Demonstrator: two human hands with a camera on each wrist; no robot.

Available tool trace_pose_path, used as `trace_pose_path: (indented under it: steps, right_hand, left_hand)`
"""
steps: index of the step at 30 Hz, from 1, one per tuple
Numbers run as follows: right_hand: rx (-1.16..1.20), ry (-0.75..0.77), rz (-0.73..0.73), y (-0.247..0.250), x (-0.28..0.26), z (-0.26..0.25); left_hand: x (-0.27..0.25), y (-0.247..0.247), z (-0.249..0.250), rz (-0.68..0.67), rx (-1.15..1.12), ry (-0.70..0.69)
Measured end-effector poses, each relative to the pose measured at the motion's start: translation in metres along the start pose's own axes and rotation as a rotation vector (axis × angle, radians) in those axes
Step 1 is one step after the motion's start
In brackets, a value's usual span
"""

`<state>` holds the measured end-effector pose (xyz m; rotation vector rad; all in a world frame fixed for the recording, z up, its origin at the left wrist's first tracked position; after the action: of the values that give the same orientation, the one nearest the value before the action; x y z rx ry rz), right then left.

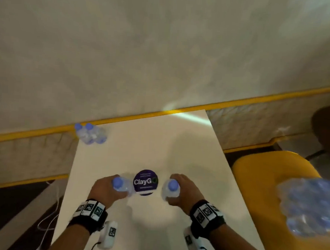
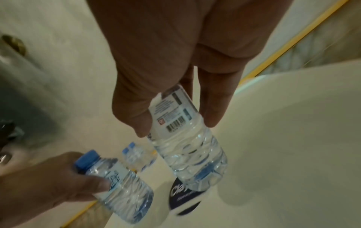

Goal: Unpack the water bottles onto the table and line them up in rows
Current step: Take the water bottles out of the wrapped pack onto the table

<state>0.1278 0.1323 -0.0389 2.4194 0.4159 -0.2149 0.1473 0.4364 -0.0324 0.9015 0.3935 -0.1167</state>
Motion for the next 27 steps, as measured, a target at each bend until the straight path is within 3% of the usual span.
trace_pose_path:
  steps: [5,12,19,23,27]
  right_hand:
    - [-0.053,0.051,-0.158,-0.095,0.061,-0.079]
    - [-0.129,0.064,-0.223,-0.186,0.111,-0.119]
    - [-0.227,0.105,-0.213,-0.213,0.133,-0.133]
    - [-0.235,0.112,-0.219,-0.222,0.134,-0.131]
    - [-0.233,0.073,-0.230,-0.216,0.131,-0.127]
  left_hand:
    - [0.006,0.033,-0.085,0.023,0.031,0.107]
    - [0.029,0.051,-0.147,0.046,0.060,0.132]
    - [0.048,0.041,-0.157,-0.066,0.250,0.110]
    - [0.041,0.045,-0.151,-0.033,0.197,0.066]
    - [0.033,0.051,-0.147,-0.084,0.201,0.091]
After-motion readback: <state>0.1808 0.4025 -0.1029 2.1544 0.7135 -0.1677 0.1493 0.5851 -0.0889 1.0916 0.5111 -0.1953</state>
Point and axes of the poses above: each hand's wrist, its own x-axis towards the middle knuckle, its own y-axis out of the back of the hand, z = x × y, the point moved 7 cm from there along x, towards the middle knuckle
